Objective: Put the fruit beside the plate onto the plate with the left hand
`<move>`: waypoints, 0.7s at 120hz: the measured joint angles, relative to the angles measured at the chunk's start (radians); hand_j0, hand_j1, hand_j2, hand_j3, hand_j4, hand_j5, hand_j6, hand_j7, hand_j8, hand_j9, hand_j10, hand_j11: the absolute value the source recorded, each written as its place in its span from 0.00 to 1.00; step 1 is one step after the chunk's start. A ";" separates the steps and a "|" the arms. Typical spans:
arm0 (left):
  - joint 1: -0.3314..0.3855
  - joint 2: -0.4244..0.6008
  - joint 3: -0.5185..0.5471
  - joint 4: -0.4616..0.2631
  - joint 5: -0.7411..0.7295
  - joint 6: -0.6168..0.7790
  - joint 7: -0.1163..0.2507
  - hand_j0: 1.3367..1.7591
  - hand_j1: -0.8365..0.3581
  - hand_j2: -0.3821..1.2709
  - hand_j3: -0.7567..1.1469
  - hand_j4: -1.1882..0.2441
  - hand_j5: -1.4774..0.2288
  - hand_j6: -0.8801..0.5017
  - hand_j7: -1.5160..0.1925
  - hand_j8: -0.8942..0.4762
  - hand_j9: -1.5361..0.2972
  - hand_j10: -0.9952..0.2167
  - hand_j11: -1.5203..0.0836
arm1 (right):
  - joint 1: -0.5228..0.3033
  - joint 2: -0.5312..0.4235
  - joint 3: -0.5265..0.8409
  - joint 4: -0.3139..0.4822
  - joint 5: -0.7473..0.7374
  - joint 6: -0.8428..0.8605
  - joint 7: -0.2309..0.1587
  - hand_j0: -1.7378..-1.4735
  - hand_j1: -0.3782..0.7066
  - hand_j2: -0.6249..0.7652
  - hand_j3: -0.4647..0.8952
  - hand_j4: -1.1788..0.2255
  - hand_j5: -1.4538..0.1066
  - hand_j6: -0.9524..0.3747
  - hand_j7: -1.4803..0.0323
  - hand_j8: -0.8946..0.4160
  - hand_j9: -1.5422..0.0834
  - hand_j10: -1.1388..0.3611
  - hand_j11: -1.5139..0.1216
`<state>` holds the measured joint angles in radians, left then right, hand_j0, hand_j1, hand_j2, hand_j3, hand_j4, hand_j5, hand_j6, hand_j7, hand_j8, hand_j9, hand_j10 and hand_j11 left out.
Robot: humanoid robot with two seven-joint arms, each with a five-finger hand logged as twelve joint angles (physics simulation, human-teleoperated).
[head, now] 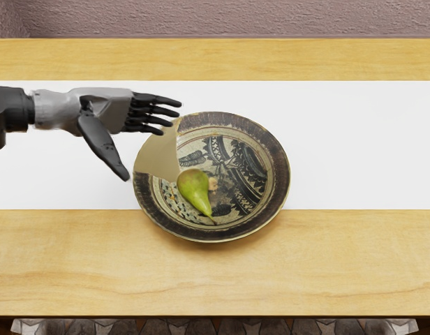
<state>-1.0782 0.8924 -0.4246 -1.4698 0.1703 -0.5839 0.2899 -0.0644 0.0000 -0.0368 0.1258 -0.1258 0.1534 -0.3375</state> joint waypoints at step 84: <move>0.118 0.257 0.024 0.001 -0.350 -0.028 0.045 0.76 0.97 0.23 0.40 0.81 0.85 0.62 0.87 0.64 0.82 0.80 0.93 | 0.000 0.000 0.000 0.000 0.000 0.000 0.000 0.30 0.03 0.45 0.34 0.84 0.93 0.72 0.98 0.68 0.95 0.76 0.93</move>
<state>-0.9597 1.1492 -0.4010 -1.4683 -0.1793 -0.6116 0.3353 -0.0644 0.0000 -0.0368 0.1258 -0.1258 0.1534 -0.3375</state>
